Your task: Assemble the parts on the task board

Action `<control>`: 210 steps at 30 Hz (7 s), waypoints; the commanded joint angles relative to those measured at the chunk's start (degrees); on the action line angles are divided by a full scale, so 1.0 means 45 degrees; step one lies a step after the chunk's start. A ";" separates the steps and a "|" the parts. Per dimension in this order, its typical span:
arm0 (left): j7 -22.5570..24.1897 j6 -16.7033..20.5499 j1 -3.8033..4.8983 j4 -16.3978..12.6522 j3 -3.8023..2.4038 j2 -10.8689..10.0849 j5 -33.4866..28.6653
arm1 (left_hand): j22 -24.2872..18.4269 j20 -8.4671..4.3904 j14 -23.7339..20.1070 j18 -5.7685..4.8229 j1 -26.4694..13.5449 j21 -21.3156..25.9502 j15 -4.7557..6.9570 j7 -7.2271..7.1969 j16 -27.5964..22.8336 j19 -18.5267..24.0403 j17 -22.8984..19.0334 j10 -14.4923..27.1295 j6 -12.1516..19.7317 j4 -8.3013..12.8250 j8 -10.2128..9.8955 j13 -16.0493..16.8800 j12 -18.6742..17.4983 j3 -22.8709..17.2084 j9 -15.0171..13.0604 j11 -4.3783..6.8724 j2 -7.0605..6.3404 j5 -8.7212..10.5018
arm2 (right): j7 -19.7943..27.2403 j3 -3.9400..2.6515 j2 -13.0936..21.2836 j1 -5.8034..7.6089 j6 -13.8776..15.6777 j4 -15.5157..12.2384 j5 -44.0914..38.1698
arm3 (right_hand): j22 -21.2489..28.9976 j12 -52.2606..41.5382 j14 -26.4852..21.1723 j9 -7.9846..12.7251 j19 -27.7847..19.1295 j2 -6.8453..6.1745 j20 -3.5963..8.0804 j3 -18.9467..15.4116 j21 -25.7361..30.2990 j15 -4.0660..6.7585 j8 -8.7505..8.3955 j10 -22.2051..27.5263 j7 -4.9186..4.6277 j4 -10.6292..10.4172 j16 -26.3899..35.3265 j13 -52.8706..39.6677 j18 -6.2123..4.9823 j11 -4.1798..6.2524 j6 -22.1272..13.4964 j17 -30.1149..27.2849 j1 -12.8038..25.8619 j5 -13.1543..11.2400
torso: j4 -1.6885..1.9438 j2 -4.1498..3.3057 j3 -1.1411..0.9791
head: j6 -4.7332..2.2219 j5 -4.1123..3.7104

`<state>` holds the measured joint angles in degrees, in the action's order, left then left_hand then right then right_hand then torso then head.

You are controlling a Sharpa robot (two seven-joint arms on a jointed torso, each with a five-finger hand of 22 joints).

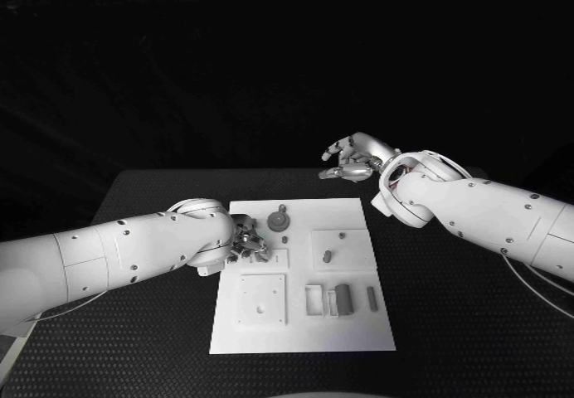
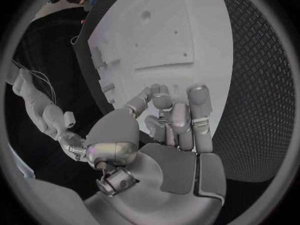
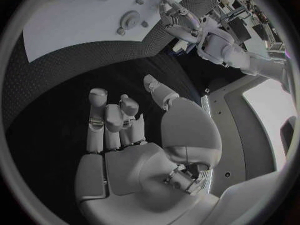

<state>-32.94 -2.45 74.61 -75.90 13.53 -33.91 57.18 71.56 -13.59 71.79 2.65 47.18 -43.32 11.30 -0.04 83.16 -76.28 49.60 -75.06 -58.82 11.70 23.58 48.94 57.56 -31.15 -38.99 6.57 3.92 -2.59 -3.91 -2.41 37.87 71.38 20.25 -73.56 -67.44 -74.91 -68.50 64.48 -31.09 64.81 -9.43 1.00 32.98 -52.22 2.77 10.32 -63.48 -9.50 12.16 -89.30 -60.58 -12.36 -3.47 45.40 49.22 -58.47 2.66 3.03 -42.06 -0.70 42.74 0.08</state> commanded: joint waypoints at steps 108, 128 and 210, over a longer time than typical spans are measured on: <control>0.1329 -0.0537 0.0476 0.5085 -0.0691 0.1812 -0.0410 | -0.2231 0.0877 -0.3080 -0.0117 -0.2089 0.4457 -0.1491 0.1641 -0.3678 0.2689 -0.2544 0.2820 0.1687 0.0627 -0.0667 -0.3035 -0.4024 0.1956 0.1021 -0.1715 -0.1664 -0.0068 | 0.0071 -0.0004 -0.0049 -0.0018 -0.0142 0.0228 -0.0007 | -0.0187 -0.0027 -0.0123 0.0004 -0.0020 0.0178 0.0038 -0.0116 0.0065 -0.0021 0.0050 0.0066 -0.0123 0.0048 0.0059 0.0048 -0.0586 -0.0008 -0.0026 -0.0023 0.0033 0.0037 | 0.0011 -0.0013 0.0009 | -0.0273 -0.0187; 0.1328 -0.0936 0.0155 0.5509 -0.0654 0.2209 -0.0420 | -0.1845 0.0621 -0.2693 -0.0134 -0.2155 0.4119 -0.1284 0.1487 -0.3258 0.2325 -0.2501 0.2514 0.1391 0.0717 -0.0658 -0.2870 -0.3494 0.2208 0.1238 -0.1542 -0.1192 -0.0081 | 0.0069 -0.0004 -0.0076 -0.0018 -0.0168 0.0256 -0.0007 | -0.0190 -0.0034 -0.0122 0.0006 -0.0017 0.0185 0.0038 -0.0122 0.0064 -0.0021 0.0050 0.0066 -0.0123 0.0052 0.0054 0.0053 -0.0586 -0.0008 -0.0029 -0.0023 0.0029 0.0037 | 0.0023 -0.0003 0.0005 | -0.0169 -0.0200; 0.1765 0.0260 -0.0054 0.5656 -0.0675 0.2098 -0.1589 | -0.0861 0.0284 -0.1971 -0.0252 0.1266 0.3523 -0.0897 0.1051 -0.2439 0.1595 -0.2686 0.1756 0.0187 0.0868 -0.0087 -0.2814 -0.2735 -0.0422 0.1124 -0.1124 0.0238 -0.0041 | 0.0063 -0.0004 -0.0150 -0.0038 -0.0235 0.0357 0.0000 | -0.0193 -0.0054 -0.0127 0.0013 -0.0017 0.0191 0.0031 -0.0158 0.0071 -0.0026 0.0050 0.0074 -0.0129 0.0033 0.0046 0.0074 -0.0586 -0.0013 -0.0046 -0.0027 0.0068 0.0037 | 0.0007 0.0016 -0.0012 | 0.0023 -0.0190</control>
<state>-25.86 -3.03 74.36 -50.07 10.55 -24.42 51.62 67.65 -11.99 61.90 0.86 51.92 -27.30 6.57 4.01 72.07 -68.53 37.51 -66.86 -57.08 15.54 22.81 36.20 45.03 -32.78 -32.75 1.46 4.65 -2.61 -3.92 -2.40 37.21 71.24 19.73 -71.97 -67.40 -74.90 -68.50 64.33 -31.09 64.59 -9.19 0.77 32.50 -52.22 2.63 10.32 -63.47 -9.61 12.32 -89.30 -60.34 -12.39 -3.48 45.29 49.19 -58.23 2.66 3.05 -42.00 -0.73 42.85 -0.78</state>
